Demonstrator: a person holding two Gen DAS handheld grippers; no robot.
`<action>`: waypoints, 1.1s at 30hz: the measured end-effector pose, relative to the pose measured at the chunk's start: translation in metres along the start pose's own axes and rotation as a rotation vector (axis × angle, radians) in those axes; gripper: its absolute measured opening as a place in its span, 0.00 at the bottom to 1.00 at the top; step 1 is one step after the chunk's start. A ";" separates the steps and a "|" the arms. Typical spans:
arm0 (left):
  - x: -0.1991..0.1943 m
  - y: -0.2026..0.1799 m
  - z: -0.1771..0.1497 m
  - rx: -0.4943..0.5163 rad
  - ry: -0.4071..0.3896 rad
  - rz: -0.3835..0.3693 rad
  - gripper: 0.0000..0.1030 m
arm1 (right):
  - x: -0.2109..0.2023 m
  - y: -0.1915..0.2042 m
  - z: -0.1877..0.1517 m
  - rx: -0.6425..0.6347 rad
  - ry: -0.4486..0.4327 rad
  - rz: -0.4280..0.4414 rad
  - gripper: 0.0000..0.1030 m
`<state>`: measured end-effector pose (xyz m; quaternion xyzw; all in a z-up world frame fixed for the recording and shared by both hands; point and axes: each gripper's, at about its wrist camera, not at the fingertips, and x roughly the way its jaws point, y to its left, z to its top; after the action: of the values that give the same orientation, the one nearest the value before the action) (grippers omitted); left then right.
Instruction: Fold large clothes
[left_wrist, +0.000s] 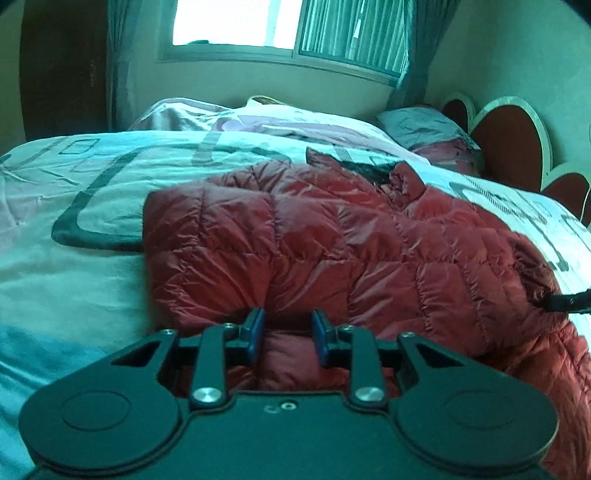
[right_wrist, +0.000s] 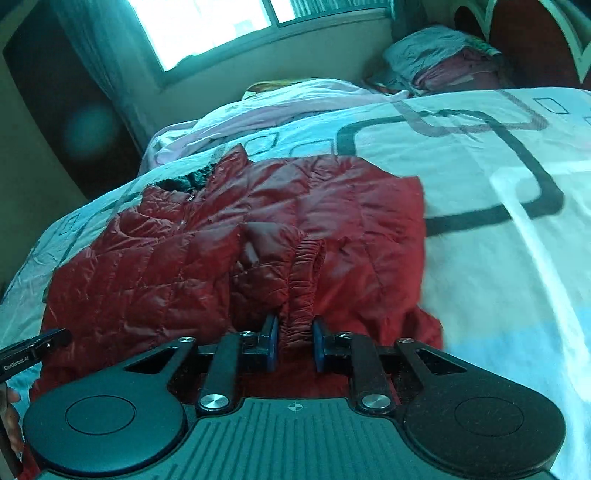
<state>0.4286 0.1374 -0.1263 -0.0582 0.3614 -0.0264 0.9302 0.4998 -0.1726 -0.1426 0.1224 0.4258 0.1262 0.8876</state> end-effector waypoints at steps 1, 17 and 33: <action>0.003 0.000 0.000 0.001 0.007 -0.004 0.28 | 0.007 0.000 -0.002 -0.002 0.011 -0.013 0.18; 0.060 0.033 0.057 0.076 0.000 0.020 0.57 | 0.073 0.082 0.048 -0.228 -0.034 -0.103 0.47; 0.004 -0.027 0.024 0.131 -0.040 -0.030 0.74 | 0.040 0.114 0.010 -0.295 -0.083 -0.060 0.75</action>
<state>0.4476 0.1128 -0.1083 -0.0029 0.3391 -0.0627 0.9387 0.5181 -0.0532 -0.1283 -0.0169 0.3690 0.1558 0.9161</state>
